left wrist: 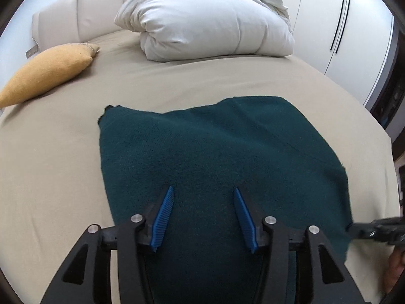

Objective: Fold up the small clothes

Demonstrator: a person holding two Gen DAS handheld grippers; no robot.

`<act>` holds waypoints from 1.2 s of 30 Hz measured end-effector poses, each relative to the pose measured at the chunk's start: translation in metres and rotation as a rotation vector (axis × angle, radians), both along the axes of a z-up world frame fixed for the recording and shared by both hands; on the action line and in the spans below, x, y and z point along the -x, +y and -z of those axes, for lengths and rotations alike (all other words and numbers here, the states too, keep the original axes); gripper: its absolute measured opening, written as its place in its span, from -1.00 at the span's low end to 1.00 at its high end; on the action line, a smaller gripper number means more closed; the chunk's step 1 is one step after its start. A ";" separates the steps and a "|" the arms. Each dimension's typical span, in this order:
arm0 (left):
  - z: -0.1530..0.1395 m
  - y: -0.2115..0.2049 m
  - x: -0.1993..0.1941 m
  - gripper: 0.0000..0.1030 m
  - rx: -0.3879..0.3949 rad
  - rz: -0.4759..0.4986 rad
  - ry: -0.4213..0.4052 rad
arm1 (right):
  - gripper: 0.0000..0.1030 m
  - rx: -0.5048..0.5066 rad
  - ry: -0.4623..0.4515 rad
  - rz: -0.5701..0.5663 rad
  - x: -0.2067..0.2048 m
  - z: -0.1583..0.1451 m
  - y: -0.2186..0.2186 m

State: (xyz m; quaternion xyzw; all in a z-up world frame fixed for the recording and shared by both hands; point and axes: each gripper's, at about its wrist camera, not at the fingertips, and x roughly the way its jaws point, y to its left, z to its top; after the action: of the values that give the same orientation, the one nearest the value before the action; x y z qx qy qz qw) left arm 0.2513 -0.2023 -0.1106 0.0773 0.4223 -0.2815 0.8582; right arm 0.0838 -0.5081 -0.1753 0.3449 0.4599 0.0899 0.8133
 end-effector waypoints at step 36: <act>0.009 -0.008 -0.001 0.04 -0.064 0.042 -0.007 | -0.58 -0.154 -0.140 -0.030 -0.110 -0.048 -0.006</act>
State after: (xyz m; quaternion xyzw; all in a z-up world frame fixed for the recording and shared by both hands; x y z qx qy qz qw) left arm 0.2523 -0.2098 -0.1192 0.1145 0.4265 -0.2857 0.8505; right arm 0.1941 -0.5143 -0.1269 0.3924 0.3987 0.1614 0.8130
